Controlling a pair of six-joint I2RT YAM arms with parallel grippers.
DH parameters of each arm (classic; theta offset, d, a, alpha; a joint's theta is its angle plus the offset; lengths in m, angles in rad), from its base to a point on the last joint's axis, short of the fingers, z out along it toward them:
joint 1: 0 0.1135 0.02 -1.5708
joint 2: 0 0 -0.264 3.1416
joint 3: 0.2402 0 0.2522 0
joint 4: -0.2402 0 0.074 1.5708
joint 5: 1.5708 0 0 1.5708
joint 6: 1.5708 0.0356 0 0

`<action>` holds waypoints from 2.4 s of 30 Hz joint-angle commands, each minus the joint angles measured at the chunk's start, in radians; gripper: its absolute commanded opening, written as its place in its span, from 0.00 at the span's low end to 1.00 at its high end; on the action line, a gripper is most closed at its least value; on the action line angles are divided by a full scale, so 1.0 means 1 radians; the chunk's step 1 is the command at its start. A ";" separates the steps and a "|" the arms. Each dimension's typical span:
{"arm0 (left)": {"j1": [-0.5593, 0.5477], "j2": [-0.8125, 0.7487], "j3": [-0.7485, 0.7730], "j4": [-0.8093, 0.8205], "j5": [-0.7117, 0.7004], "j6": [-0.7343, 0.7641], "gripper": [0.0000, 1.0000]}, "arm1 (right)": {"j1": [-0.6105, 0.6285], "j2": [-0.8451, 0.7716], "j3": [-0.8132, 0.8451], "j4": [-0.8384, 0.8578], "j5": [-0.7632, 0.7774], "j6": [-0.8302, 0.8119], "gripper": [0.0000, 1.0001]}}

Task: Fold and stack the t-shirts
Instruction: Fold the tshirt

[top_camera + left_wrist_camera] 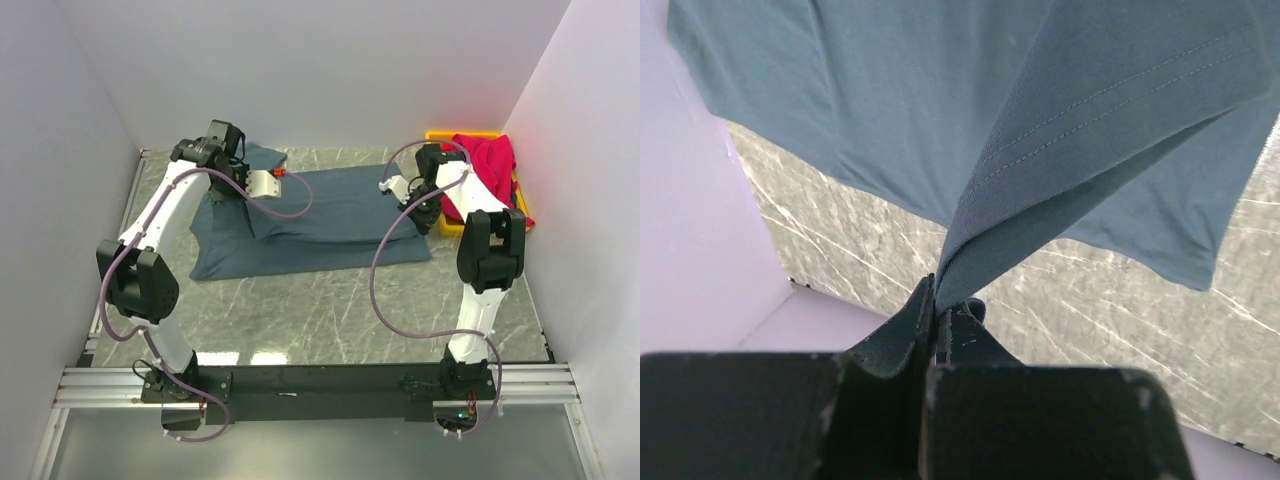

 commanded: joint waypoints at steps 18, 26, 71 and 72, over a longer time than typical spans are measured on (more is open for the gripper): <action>0.038 0.064 0.009 0.097 0.054 0.009 0.02 | -0.013 0.099 0.152 -0.018 0.014 0.037 0.02; 0.111 0.188 0.078 0.169 0.068 -0.129 0.20 | -0.028 0.145 0.262 -0.035 -0.007 0.133 0.64; 0.475 -0.016 -0.628 0.121 0.381 -0.709 0.01 | -0.126 0.053 -0.184 0.034 -0.086 0.453 0.00; 0.483 -0.034 -0.640 0.118 0.373 -0.700 0.01 | -0.129 0.041 -0.199 0.034 -0.078 0.448 0.00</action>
